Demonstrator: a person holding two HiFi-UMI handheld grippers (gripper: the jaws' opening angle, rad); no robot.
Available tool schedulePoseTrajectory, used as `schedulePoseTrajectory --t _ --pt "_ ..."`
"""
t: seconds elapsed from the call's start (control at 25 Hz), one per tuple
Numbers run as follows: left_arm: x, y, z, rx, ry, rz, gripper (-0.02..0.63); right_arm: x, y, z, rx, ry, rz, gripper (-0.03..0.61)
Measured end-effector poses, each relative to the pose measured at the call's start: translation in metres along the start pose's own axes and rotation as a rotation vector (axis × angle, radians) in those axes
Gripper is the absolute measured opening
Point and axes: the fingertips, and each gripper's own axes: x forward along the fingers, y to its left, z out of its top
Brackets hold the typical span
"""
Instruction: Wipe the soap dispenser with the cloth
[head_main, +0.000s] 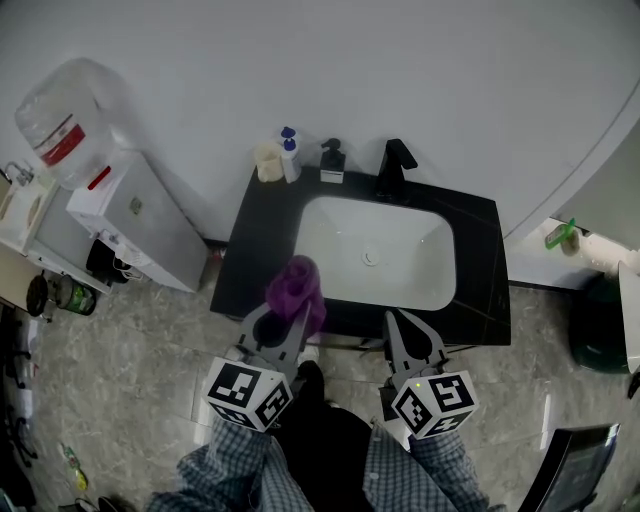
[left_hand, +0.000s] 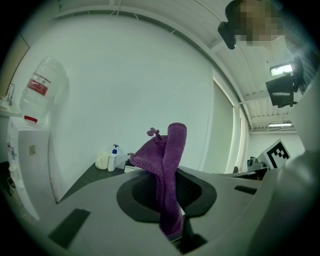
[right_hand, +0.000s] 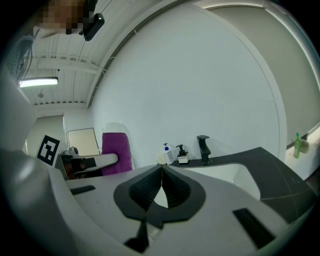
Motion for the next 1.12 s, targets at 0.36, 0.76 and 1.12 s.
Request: schedulePoseTrajectory --t 0.36,0.76,1.12 --pt "0.061 0.040 0.011 -0.009 0.013 -0.023 0.060 0.060 -0.025 0.015 0.000 0.016 -0.025 0.018" --pt "0.139 0.110 0.024 -0.026 0.056 -0.054 0.060 0.161 -0.049 0.035 0.016 0.046 -0.058 0.018" --pt "0.192 0.159 0.021 -0.052 0.101 -0.081 0.060 0.227 -0.063 0.037 0.036 0.082 -0.088 0.018"
